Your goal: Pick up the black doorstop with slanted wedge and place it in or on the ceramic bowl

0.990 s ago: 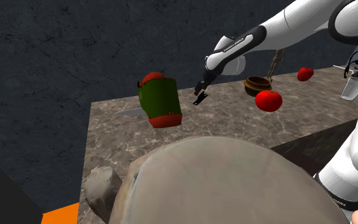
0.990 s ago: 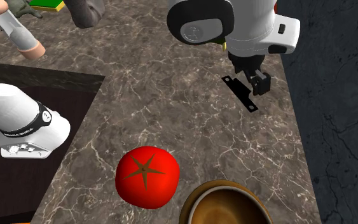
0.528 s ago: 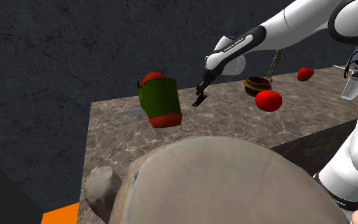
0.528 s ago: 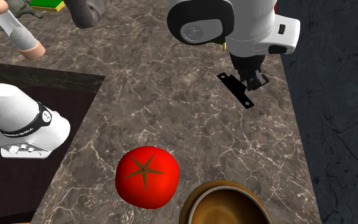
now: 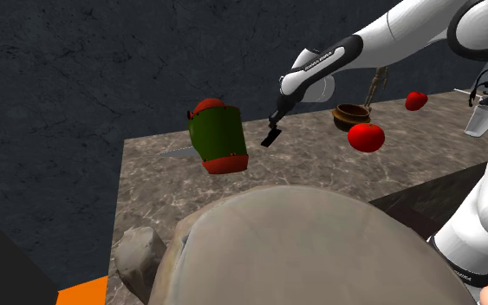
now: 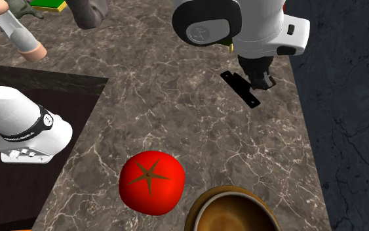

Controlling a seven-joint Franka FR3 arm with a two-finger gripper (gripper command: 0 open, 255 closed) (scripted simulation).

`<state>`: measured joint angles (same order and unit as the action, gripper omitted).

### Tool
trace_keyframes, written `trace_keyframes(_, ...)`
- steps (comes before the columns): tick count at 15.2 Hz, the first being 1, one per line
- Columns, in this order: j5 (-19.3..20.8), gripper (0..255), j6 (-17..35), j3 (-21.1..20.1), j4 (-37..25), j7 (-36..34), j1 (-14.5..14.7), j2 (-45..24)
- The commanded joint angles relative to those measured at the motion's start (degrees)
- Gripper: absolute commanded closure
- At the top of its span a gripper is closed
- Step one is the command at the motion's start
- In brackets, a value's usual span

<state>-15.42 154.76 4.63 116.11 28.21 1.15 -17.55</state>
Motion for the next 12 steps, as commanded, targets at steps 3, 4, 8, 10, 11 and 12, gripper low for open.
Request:
trace_keyframes(3, 14.29, 0, 0.16, 13.3, 4.31, -39.36, 15.04, 3.61)
trace_keyframes(4, 7.28, 0, 0.28, 7.73, 2.5, -11.14, 8.6, 2.09)
trace_keyframes(8, -6.47, 0, -5.45, -4.08, 5.56, 20.7, -3.71, 7.68)
trace_keyframes(10, -7.09, 0, -4.42, -3.88, 5.2, 21.13, -3.22, 6.28)
trace_keyframes(11, -7.33, 0, -3.9, -4.01, 5.0, 21.3, -3.19, 5.58)
trace_keyframes(12, -7.56, 0, -3.38, -4.15, 4.8, 21.47, -3.18, 4.86)
